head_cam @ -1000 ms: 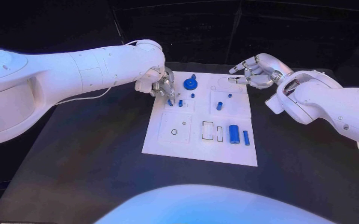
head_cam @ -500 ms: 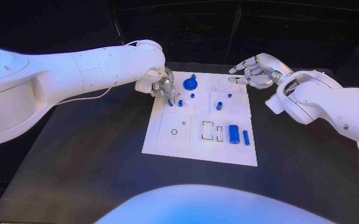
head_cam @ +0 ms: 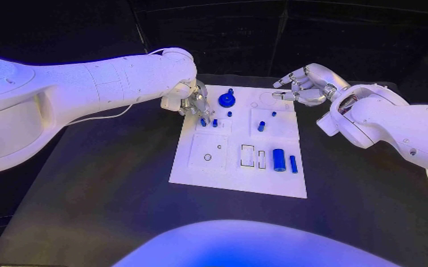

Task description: Assemble the parts on the task board

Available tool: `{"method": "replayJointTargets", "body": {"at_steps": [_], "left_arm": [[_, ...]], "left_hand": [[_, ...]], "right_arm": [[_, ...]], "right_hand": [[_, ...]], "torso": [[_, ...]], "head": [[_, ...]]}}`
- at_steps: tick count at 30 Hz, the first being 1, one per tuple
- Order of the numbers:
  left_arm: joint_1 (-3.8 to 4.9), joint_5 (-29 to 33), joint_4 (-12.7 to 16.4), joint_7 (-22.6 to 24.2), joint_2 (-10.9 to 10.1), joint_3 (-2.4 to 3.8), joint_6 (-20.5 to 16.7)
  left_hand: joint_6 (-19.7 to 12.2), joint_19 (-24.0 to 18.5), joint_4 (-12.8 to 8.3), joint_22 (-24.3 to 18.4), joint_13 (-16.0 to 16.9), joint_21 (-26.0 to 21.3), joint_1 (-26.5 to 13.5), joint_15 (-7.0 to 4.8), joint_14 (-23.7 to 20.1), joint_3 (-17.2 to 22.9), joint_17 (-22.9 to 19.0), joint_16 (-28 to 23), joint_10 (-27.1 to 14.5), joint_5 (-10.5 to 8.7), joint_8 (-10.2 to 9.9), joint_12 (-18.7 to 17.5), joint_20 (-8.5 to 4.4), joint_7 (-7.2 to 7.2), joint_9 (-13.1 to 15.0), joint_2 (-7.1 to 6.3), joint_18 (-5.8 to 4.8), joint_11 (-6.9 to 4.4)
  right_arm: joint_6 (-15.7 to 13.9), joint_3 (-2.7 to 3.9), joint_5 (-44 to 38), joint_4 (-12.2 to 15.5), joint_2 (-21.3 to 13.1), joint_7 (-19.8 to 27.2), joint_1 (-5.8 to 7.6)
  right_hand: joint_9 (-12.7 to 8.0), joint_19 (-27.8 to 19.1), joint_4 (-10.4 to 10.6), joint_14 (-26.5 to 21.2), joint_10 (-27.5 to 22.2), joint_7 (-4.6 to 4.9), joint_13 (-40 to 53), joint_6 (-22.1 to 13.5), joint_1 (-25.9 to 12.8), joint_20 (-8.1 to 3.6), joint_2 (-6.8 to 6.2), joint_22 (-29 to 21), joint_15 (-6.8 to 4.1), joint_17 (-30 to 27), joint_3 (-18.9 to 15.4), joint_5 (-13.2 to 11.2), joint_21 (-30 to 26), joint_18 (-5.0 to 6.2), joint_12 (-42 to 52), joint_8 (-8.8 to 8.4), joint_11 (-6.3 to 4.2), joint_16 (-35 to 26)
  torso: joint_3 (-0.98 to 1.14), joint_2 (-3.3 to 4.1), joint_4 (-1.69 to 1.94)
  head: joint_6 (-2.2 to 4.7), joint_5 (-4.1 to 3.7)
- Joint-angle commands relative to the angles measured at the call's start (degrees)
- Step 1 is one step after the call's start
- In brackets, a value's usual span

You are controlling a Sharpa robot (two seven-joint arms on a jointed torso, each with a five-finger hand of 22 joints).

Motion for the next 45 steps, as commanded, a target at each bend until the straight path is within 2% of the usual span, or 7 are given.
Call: {"method": "replayJointTargets", "body": {"at_steps": [1, 19, 38, 45], "left_arm": [[-0.07, -0.1, 0.1, -0.4, 0.1, -0.06, 0.4], [-0.07, 0.1, 0.1, -0.3, 0.0, -0.06, 0.7], [-0.05, 0.4, 0.5, -0.3, -0.8, -0.06, 0.5], [-0.05, -0.3, 0.8, -0.2, -0.9, -0.06, 0.1]], "left_hand": [[0.4, 0.3, 0.1, 0.1, 0.1, 0.0, -0.6, -0.39, 5.3, -0.6, 11.5, 0.1, -0.1, 0.17, -0.2, 0.3, -0.09, -0.03, -0.1, -0.08, -0.50, -0.25], [0.9, 0.5, 1.2, 0.4, 0.5, 0.2, -1.5, -0.46, 5.4, -2.9, 12.0, 0.3, 0.1, 0.17, -0.5, 0.6, -0.16, -0.13, -0.3, -0.11, -0.56, -0.33], [0.9, 0.5, 1.1, 0.4, 0.4, 0.1, -1.2, -0.49, 5.4, -3.1, 11.9, 0.3, 0.0, 0.18, -0.5, 0.5, -0.18, -0.21, -0.3, -0.14, -0.56, -0.38], [0.9, 0.5, 0.8, 0.4, 0.4, 0.1, -0.8, -0.53, 5.4, -3.4, 11.9, 0.3, 0.0, 0.18, -0.6, 0.5, -0.21, -0.27, -0.3, -0.23, -0.56, -0.44]], "right_arm": [[0.3, 0.04, 0.1, 0.1, 0.0, 0.2, 0.10], [0.4, 0.04, 0.1, 0.1, 0.0, 0.2, 0.10], [0.3, 0.04, 0.1, 0.1, 0.0, 0.2, 0.10], [0.3, 0.04, 0.1, 0.0, 0.0, 0.2, 0.10]], "right_hand": [[-0.1, 0.0, 0.2, 4.6, 0.4, -0.31, 0.0, -0.2, -0.1, -0.17, 0.51, 0.0, -0.48, 10.1, 0.0, 0.4, -0.2, 1.02, 0.2, 0.34, -0.17, -0.2], [-0.1, 0.0, 0.2, 4.6, 0.4, -0.32, 0.0, -0.2, 0.0, -0.18, 0.56, 0.1, -0.49, 10.2, 0.0, 0.4, -0.2, 1.01, 0.2, 0.37, -0.18, -0.2], [-0.1, 0.0, 0.2, 4.6, 0.4, -0.32, 0.0, -0.2, 0.0, -0.18, 0.56, 0.1, -0.49, 10.2, 0.0, 0.4, -0.2, 1.01, 0.2, 0.37, -0.18, -0.2], [-0.1, 0.0, 0.2, 4.6, 0.4, -0.32, 0.0, -0.2, 0.0, -0.18, 0.56, 0.1, -0.49, 10.2, 0.0, 0.4, -0.2, 1.01, 0.2, 0.37, -0.18, -0.2]], "torso": [[-0.03, 0.02, -0.01], [-0.03, 0.02, 0.00], [-0.07, 0.03, 0.03], [-0.02, 0.01, 0.02]], "head": [[0.01, -0.01], [0.01, 0.01], [0.01, 0.00], [0.01, 0.08]]}}
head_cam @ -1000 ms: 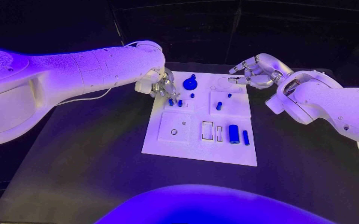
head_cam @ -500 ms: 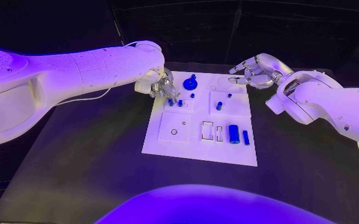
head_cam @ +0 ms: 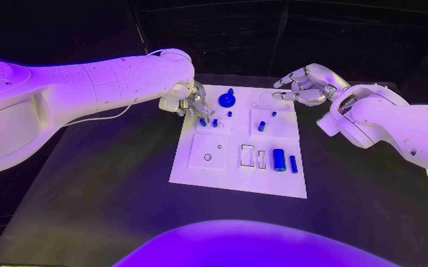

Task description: Assemble the parts on the task board

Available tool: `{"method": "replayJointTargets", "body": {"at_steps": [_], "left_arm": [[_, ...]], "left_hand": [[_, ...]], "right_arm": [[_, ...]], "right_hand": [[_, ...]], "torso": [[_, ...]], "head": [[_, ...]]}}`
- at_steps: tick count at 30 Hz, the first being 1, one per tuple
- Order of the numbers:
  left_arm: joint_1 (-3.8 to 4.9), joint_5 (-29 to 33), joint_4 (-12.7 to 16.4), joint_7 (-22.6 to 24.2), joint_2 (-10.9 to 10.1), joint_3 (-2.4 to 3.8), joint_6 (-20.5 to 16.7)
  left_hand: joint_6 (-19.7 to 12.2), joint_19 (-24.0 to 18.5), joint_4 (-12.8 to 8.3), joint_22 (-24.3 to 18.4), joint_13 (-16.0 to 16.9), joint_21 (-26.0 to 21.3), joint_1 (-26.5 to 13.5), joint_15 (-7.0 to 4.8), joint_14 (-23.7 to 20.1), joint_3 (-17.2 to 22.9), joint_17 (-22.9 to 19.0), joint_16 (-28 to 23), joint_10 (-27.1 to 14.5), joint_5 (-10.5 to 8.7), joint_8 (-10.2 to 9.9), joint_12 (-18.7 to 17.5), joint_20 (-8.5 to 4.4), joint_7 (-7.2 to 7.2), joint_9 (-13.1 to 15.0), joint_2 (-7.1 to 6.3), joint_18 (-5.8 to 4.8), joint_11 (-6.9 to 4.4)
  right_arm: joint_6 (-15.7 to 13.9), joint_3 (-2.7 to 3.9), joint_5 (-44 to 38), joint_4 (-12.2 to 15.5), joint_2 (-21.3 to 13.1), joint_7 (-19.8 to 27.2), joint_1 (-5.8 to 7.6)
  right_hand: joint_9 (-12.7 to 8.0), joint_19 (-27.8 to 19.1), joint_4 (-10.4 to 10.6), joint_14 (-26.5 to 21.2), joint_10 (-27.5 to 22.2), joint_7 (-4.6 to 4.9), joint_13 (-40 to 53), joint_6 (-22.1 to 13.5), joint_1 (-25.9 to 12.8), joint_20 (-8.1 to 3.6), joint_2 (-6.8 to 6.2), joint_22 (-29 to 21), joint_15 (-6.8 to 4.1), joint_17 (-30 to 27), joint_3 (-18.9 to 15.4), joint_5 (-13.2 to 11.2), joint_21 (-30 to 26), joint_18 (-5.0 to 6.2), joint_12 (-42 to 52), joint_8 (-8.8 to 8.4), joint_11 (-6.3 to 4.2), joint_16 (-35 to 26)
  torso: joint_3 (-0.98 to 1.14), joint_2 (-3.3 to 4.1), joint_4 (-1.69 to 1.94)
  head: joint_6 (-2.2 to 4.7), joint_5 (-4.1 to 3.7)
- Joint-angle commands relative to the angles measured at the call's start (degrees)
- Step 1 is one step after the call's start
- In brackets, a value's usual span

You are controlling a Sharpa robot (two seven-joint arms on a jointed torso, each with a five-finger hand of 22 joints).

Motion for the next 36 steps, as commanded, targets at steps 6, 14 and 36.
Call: {"method": "replayJointTargets", "body": {"at_steps": [6, 14, 36], "left_arm": [[0.09, -0.6, 0.3, -0.2, 0.1, 0.01, 0.1], [0.09, -0.6, 0.3, -0.2, 0.2, 0.01, 0.1], [0.09, -0.6, -0.5, -0.3, 0.6, 0.01, -0.1]], "left_hand": [[0.4, 0.4, -0.2, 0.1, 0.0, 0.2, 0.4, -0.55, 5.4, -0.7, 11.9, 0.3, 0.0, 0.18, -0.4, 0.2, -0.08, -0.07, -0.1, -0.30, -0.57, -0.45], [0.5, 0.3, 0.0, 0.0, -0.1, 0.0, 0.2, -0.53, 5.3, -2.0, 11.8, 0.2, 0.0, 0.18, -0.5, 0.2, -0.10, 0.02, -0.2, -0.88, -0.57, -0.39], [0.9, 0.4, 1.6, 0.2, 0.0, 0.0, -1.1, -0.46, 5.3, -6.2, 11.9, 0.2, 0.0, 0.18, -0.9, 0.2, -0.07, 0.12, -0.4, -1.40, -0.61, -0.29]], "right_arm": [[0.2, 0.04, 0.1, 0.0, 0.1, 0.3, 0.09], [0.2, 0.04, 0.1, 0.1, 0.1, 0.3, 0.09], [0.1, 0.04, 0.1, 0.1, 0.0, 0.3, 0.09]], "right_hand": [[-0.1, 0.0, 0.2, 4.6, 0.4, -0.32, 0.0, -0.2, 0.0, -0.18, 0.56, 0.1, -0.49, 10.2, 0.0, 0.2, -0.2, 1.01, 0.2, 0.37, -0.18, -0.2], [-0.1, 0.0, 0.2, 4.6, 0.4, -0.32, 0.0, -0.3, 0.0, -0.19, 0.57, 0.0, -0.49, 10.1, -0.1, 0.2, -0.2, 1.03, 0.2, 0.38, -0.18, -0.2], [-0.1, 0.0, 0.3, 4.6, 0.3, -0.31, -0.1, -0.3, -0.1, -0.19, 0.58, 0.0, -0.49, 10.1, -0.1, 0.2, -0.2, 1.02, 0.2, 0.38, -0.17, -0.3]], "torso": [[0.05, -0.03, -0.06], [0.03, -0.04, -0.05], [0.05, -0.03, -0.04]], "head": [[0.01, 0.08], [0.01, 0.02], [0.01, -0.14]]}}
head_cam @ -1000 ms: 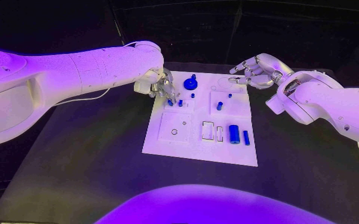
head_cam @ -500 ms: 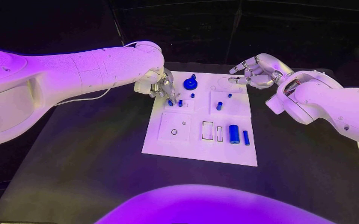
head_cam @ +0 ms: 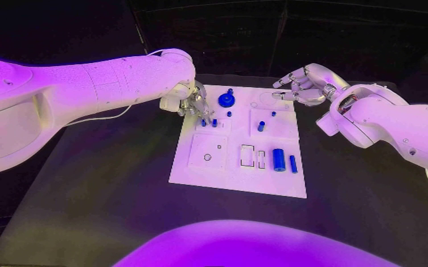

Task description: Assemble the parts on the task board

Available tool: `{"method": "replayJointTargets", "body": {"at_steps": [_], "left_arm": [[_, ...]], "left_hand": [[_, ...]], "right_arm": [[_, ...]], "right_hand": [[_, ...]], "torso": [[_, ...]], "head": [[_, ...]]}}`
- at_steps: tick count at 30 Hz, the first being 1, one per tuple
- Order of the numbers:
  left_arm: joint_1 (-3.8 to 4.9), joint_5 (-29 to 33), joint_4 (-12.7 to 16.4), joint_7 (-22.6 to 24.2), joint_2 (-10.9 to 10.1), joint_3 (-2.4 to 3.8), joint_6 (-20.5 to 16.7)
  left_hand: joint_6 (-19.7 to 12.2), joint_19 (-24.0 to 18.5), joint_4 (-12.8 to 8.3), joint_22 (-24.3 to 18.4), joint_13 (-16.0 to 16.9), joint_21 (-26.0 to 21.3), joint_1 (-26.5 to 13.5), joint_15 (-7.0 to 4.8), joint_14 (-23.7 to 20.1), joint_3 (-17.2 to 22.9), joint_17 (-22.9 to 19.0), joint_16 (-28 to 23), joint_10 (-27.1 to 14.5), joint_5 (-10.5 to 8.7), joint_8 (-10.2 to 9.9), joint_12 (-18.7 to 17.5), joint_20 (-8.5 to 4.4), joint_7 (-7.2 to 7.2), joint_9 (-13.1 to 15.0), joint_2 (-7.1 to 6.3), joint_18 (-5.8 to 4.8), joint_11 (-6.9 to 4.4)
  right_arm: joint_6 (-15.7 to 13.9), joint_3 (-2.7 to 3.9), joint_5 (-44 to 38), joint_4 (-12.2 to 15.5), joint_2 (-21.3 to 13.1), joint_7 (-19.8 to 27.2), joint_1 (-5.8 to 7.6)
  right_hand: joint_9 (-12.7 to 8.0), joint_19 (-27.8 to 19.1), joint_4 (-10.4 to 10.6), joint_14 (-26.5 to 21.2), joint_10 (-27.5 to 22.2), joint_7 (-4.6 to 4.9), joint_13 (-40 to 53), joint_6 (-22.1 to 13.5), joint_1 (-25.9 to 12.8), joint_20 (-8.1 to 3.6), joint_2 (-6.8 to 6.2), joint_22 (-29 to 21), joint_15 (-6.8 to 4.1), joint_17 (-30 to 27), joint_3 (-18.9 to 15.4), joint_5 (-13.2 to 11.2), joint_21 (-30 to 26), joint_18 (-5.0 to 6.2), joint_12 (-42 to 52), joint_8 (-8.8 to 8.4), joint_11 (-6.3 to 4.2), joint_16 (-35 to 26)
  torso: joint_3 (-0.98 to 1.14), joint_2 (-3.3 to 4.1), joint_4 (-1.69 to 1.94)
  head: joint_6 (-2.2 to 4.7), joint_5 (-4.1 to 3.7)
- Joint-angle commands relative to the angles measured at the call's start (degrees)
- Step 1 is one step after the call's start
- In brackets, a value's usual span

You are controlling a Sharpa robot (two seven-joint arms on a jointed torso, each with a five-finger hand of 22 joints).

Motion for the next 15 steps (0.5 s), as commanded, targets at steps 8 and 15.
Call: {"method": "replayJointTargets", "body": {"at_steps": [8, 15], "left_arm": [[0.08, -0.4, -0.6, -0.3, 0.4, 0.01, 0.0], [0.08, -0.5, -0.6, -0.2, 0.4, 0.02, -0.3]], "left_hand": [[0.6, 0.4, 0.7, 0.1, 0.1, -0.1, -0.9, -0.23, 5.1, -2.7, 11.8, 0.2, 0.0, 0.18, -0.5, 0.2, -0.05, 0.13, -0.2, -0.59, -0.61, -0.27], [0.7, 0.4, 1.2, 0.2, 0.1, -0.1, -1.1, -0.22, 5.1, -4.2, 11.8, 0.2, -0.1, 0.17, -0.6, 0.2, -0.05, 0.14, -0.2, -0.75, -0.60, -0.26]], "right_arm": [[0.1, 0.04, 0.1, 0.2, 0.0, 0.3, 0.09], [0.1, 0.04, 0.1, 0.2, -0.1, 0.3, 0.10]], "right_hand": [[-0.1, 0.0, 0.3, 4.6, 0.3, -0.32, -0.1, -0.3, -0.1, -0.19, 0.57, 0.0, -0.49, 10.1, -0.1, 0.2, -0.2, 1.02, 0.2, 0.38, -0.17, -0.3], [-0.1, 0.0, 0.3, 4.6, 0.3, -0.32, -0.1, -0.3, -0.1, -0.19, 0.57, 0.0, -0.49, 10.1, -0.1, 0.2, -0.2, 1.02, 0.2, 0.38, -0.17, -0.3]], "torso": [[0.00, 0.01, 0.00], [-0.02, 0.01, 0.01]], "head": [[0.01, -0.08], [0.01, -0.18]]}}
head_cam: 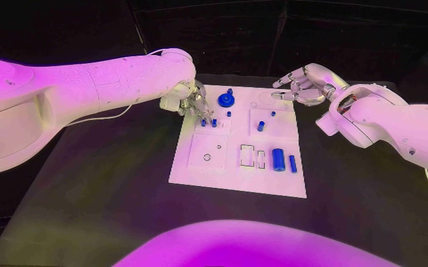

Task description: Assemble the parts on the task board

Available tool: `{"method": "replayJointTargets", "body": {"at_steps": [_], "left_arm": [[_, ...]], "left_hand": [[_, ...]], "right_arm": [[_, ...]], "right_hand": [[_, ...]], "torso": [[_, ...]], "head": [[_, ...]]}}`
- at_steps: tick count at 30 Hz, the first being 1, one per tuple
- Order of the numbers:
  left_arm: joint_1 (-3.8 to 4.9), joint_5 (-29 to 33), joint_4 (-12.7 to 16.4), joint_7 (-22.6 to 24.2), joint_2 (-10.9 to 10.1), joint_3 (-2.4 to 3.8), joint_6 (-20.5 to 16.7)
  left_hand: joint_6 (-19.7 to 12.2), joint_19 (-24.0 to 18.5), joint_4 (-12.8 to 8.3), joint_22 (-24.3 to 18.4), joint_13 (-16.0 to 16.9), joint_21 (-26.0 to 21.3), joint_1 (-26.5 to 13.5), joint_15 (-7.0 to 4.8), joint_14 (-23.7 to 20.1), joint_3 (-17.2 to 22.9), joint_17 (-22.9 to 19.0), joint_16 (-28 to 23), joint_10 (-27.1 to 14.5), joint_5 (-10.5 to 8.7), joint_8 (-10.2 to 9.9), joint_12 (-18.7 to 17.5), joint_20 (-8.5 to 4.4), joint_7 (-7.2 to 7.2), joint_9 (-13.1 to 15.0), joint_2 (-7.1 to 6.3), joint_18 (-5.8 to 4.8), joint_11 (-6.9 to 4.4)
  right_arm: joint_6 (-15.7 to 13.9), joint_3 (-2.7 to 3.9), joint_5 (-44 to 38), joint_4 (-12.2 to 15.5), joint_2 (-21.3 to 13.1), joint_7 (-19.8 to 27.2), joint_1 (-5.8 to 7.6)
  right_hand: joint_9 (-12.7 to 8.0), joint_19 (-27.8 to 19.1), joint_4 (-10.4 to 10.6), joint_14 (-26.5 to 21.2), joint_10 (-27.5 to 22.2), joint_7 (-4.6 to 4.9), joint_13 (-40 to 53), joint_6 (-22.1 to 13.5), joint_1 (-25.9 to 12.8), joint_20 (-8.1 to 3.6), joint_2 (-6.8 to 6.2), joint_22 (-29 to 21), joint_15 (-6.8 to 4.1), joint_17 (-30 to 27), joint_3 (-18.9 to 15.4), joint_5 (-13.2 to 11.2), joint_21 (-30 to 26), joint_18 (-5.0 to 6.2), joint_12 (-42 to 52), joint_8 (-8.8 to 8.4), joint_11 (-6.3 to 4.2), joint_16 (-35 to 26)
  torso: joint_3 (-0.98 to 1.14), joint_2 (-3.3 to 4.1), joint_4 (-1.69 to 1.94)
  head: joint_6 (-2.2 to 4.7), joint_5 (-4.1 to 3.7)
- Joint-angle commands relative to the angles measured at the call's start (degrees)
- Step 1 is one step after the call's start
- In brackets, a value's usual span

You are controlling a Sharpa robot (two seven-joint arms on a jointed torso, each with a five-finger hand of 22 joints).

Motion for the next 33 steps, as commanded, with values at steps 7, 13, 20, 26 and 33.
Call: {"method": "replayJointTargets", "body": {"at_steps": [7, 13, 20, 26, 33], "left_arm": [[0.11, 1.0, 1.7, 0.3, -1.8, 0.11, -3.6], [0.68, 4.9, 4.0, 1.5, -4.1, 0.27, -10.7], [1.11, 9.0, 7.1, 8.9, -6.3, 0.28, -20.9], [0.94, 11.2, 9.6, 20.2, -7.1, 0.17, -30.7], [-1.20, 1.4, 9.3, 35.3, -5.6, -0.24, -37.8]], "left_hand": [[0.7, 0.5, 1.0, 0.0, 0.2, -0.2, -0.7, -0.29, 5.1, -3.5, 11.9, 0.2, 0.0, 0.19, -0.3, 0.3, -0.08, -0.21, -0.1, -0.54, -0.56, -0.36], [0.5, -0.6, 0.9, -2.0, -1.6, -2.2, 0.4, -0.24, 4.8, -4.4, 10.3, -0.4, -0.9, 0.21, -0.4, -0.9, -0.05, -0.17, -0.1, -0.03, -0.13, -0.30], [-4.9, -8.8, -1.0, -16.3, -17.3, -17.0, 6.1, 0.93, 0.5, -6.3, -3.8, -7.7, -12.3, 0.24, -2.1, -12.8, 0.80, 1.89, -0.7, 1.13, 2.52, 1.51], [-11.0, -14.9, -5.3, -19.3, -22.1, -22.9, 15.0, 3.82, -13.2, -4.4, -28.6, -24.1, -24.6, 0.51, -4.8, -20.6, 2.85, 4.78, -2.9, 1.97, 1.90, 4.50], [-11.4, -19.7, -10.6, -22.3, -30.2, -28.4, 22.3, 6.01, -22.6, -1.2, -39.8, -35.2, -30.3, 0.22, -8.2, -31.1, 4.60, 6.81, -6.8, 0.35, 1.65, 6.97]], "right_arm": [[0.1, 0.04, 0.1, 0.2, 0.0, 0.3, 0.10], [0.1, 0.04, 0.1, 0.1, 0.0, 0.3, 0.09], [-0.2, 0.04, 0.1, 0.0, -0.1, 0.4, 0.09], [-0.8, 0.03, 0.1, -0.2, -0.1, 0.6, 0.09], [-1.7, 0.03, 0.1, -0.3, -0.1, 1.1, 0.09]], "right_hand": [[-0.1, 0.0, 0.3, 4.6, 0.3, -0.31, -0.1, -0.3, -0.1, -0.19, 0.57, 0.0, -0.49, 10.1, -0.1, 0.2, -0.2, 1.02, 0.2, 0.38, -0.17, -0.3], [-0.1, 0.0, 0.3, 4.6, 0.3, -0.31, -0.1, -0.3, -0.1, -0.19, 0.57, 0.0, -0.49, 10.1, -0.1, 0.2, -0.2, 1.02, 0.2, 0.38, -0.17, -0.3], [-0.1, 0.0, 0.3, 4.6, 0.3, -0.31, -0.2, -0.3, -0.1, -0.19, 0.58, -0.1, -0.49, 10.0, -0.2, 0.2, -0.3, 1.04, 0.1, 0.38, -0.17, -0.3], [-0.1, -0.2, 0.3, 4.5, 0.1, -0.31, -0.4, -0.3, -0.1, -0.19, 0.58, -0.4, -0.49, 9.8, -0.2, 0.2, -0.5, 1.11, -0.2, 0.38, -0.17, -0.5], [-0.1, -0.8, 0.4, 4.2, -2.9, -0.29, -4.5, -0.4, 0.2, -0.17, 0.64, -1.6, -0.46, 8.8, -0.2, 0.4, -1.2, 1.35, -3.8, 0.42, -0.15, -1.4]], "torso": [[-0.06, 0.01, 0.04], [-0.01, -0.07, 0.09], [-0.04, -0.03, 0.02], [-0.12, 0.03, 0.00], [-0.09, 0.01, -0.02]], "head": [[0.01, -0.30], [0.01, -0.40], [0.01, -0.72], [0.82, -1.66], [1.68, -2.24]]}}
